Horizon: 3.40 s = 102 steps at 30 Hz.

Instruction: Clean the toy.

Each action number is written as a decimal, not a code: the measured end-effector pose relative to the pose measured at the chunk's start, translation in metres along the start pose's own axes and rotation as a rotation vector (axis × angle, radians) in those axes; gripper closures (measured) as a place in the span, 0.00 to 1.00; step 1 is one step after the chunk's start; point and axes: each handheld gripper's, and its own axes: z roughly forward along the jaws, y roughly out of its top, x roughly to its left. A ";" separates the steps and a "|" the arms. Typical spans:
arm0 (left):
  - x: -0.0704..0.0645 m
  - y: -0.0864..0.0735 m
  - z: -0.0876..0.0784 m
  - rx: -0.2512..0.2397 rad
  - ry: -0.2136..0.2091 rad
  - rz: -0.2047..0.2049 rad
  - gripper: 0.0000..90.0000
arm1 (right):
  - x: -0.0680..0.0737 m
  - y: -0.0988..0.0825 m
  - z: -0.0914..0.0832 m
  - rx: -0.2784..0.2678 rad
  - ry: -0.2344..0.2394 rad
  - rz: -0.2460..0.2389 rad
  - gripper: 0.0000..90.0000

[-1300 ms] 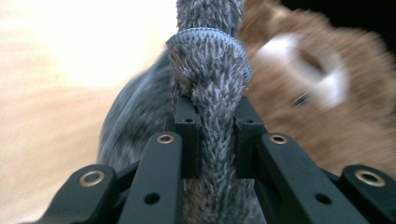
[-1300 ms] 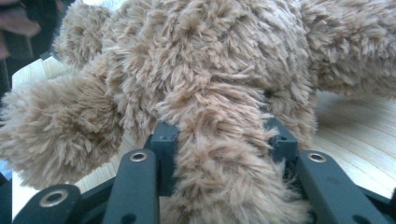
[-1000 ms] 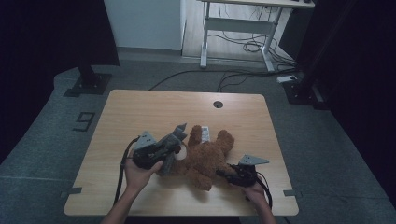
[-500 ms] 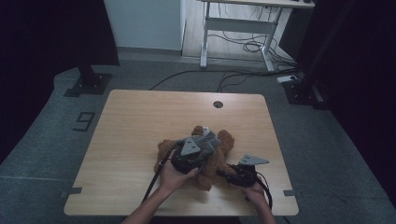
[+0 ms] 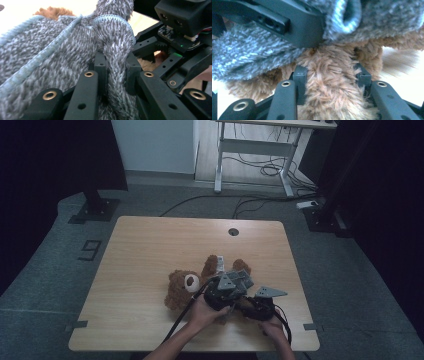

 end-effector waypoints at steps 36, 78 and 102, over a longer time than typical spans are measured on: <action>0.104 -0.080 -0.137 -0.171 0.288 -0.259 0.86 | 0.000 0.000 0.001 -0.004 0.004 0.019 0.64; 0.113 -0.064 -0.153 -0.124 0.276 -0.247 0.86 | -0.002 -0.003 0.000 -0.010 0.001 0.034 0.64; 0.033 0.020 -0.015 0.052 0.205 0.041 0.86 | -0.002 -0.003 0.001 -0.012 0.001 0.043 0.65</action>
